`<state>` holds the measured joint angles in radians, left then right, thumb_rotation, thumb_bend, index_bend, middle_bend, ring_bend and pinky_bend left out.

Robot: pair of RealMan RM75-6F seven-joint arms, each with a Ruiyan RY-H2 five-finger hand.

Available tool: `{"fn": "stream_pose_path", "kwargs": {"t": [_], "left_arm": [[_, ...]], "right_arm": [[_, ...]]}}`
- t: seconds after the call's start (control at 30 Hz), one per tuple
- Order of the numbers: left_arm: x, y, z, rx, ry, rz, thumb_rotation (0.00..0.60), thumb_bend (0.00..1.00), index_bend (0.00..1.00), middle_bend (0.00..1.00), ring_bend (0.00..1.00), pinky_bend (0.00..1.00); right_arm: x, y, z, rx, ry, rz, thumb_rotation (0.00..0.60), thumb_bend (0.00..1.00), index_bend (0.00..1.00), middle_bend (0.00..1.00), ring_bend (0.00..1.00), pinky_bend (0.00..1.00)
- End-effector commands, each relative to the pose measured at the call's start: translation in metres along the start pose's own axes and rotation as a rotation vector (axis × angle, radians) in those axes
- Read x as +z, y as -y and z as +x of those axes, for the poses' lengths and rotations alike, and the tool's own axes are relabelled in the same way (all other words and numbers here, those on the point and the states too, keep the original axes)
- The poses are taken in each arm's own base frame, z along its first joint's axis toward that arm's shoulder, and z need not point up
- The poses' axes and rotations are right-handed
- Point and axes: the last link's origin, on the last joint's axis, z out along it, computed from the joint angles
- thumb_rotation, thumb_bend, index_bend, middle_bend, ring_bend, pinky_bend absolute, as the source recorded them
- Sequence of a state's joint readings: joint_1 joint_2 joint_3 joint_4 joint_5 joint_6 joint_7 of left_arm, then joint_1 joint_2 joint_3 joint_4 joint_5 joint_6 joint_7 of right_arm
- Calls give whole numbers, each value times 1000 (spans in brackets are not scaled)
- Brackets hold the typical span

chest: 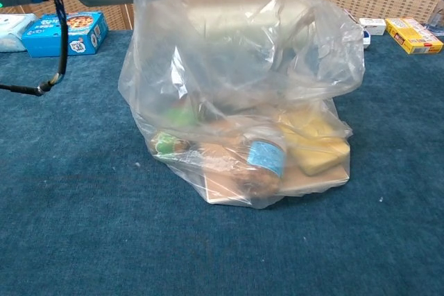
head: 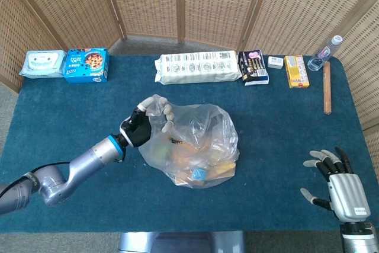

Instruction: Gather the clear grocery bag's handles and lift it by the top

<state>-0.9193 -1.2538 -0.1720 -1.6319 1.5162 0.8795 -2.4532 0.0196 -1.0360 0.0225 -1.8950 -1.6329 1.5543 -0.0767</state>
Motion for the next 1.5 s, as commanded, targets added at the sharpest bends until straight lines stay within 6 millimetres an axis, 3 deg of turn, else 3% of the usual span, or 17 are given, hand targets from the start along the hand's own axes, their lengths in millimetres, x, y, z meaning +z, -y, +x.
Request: {"fn": "stream_pose_path", "kwargs": {"t": [0.03, 0.37, 0.67, 0.8, 0.97, 1.13, 1.33, 1.5], "left_arm": [[-15, -6, -1, -19, 51, -43, 321, 351, 458, 565, 515, 617], [-32, -17, -2, -45, 174, -126, 309, 333, 458, 565, 515, 551], [-40, -21, -12, -1, 320, -109, 77, 211, 455, 488, 442, 471], [-39, -18, -16, 50, 341, -92, 3, 201, 397, 408, 310, 306], [-38, -14, -18, 136, 390, -78, 0, 201, 270, 334, 254, 289], [-35, -6, -13, 352, 362, -31, 0, 201, 137, 198, 127, 195], [-36, -5, -13, 644, 271, -82, 0, 203, 60, 138, 78, 178], [-40, -7, -14, 691, 229, -84, 0, 202, 17, 100, 36, 173]], "right_arm": [[0, 0, 0, 1, 0, 1, 600, 195, 359, 241, 172, 0], [2, 4, 0, -2, 2, 10, 600, 196, 359, 241, 173, 0], [5, 6, -1, -8, 6, 16, 600, 196, 359, 241, 173, 0], [6, 6, -1, -10, 8, 17, 600, 195, 359, 241, 172, 0], [6, 6, -1, -8, 11, 17, 600, 196, 359, 241, 173, 0], [6, 5, 0, -8, 8, 14, 600, 196, 359, 241, 173, 0], [6, 4, -1, -8, 10, 15, 600, 196, 359, 241, 172, 0], [9, 5, -2, -7, 17, 21, 600, 195, 359, 241, 173, 0]]}}
